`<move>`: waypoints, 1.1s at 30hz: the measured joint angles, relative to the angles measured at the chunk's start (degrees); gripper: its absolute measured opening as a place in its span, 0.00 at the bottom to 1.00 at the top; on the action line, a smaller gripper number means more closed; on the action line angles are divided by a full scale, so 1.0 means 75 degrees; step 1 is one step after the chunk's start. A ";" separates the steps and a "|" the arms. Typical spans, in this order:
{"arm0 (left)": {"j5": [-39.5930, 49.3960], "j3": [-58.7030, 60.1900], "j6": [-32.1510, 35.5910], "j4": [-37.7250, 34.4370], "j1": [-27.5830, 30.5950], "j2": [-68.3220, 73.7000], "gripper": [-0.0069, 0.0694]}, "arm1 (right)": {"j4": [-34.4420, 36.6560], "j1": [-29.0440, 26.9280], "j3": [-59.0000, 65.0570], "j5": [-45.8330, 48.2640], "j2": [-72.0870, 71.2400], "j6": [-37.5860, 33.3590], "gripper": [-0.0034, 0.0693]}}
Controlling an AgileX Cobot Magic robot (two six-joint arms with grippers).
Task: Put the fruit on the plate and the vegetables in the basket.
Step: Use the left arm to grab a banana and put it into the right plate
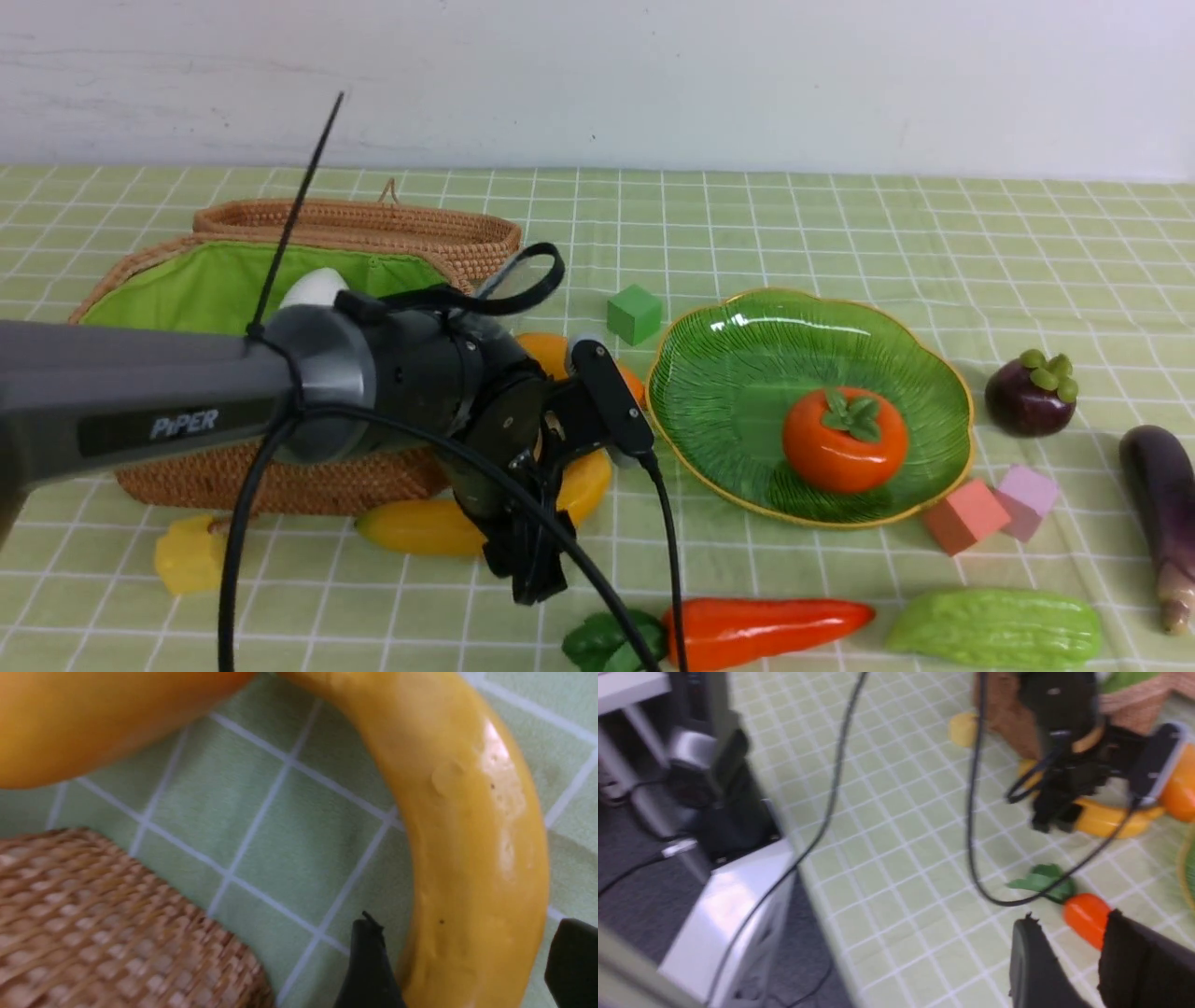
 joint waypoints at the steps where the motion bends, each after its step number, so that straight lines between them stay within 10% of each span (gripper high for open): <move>1: 0.0000 0.0000 0.0000 0.0034 0.0003 0.0049 0.72 | -0.0277 0.0000 0.0000 -0.0181 0.0000 0.0165 0.35; 10: 0.0009 -0.0015 -0.0021 0.0172 -0.0005 0.0173 0.50 | -0.1042 0.0000 0.0000 -0.0394 0.0000 0.0723 0.36; 33: -0.0340 -0.1733 -0.0295 -0.1098 -0.0849 -0.0812 0.50 | -0.2290 0.0000 0.0000 -0.1155 0.0144 0.1831 0.37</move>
